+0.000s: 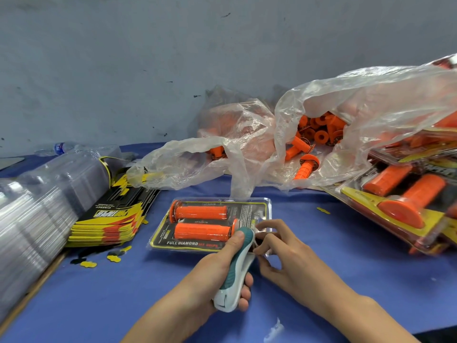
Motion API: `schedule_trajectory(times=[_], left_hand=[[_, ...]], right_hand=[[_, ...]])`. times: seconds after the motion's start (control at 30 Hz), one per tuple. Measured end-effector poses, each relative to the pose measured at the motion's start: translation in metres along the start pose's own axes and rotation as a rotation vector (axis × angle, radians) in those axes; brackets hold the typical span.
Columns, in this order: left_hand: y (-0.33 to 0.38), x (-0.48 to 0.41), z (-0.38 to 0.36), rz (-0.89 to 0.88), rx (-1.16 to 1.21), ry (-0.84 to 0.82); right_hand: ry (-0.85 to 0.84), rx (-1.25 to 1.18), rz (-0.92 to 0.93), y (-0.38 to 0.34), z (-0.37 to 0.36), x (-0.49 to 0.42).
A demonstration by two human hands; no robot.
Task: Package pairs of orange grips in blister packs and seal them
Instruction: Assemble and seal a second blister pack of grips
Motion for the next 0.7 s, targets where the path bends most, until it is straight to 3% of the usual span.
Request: schedule_trajectory(times=[0.47, 0.6, 0.7], left_hand=[[0.0, 0.001, -0.004, -0.013, -0.051, 0.008], [0.0, 0.0, -0.004, -0.026, -0.072, 0.008], [0.002, 0.001, -0.004, -0.035, -0.078, 0.007]], right_hand=[[-0.081, -0.055, -0.027, 0.001, -0.008, -0.001], [-0.018, -0.001, 0.031, -0.005, -0.002, -0.001], [0.019, 0.198, 0.13, -0.013, 0.003, -0.003]])
Point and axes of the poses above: each hand's wrist, its own x-axis away from the middle knuckle, its own z-axis out of the back of the hand, y = z × x, the point moved 9 cm from there along -x, towards the middle knuckle, and after that the axes turned 9 degrees about x, right-handed, at the moved point
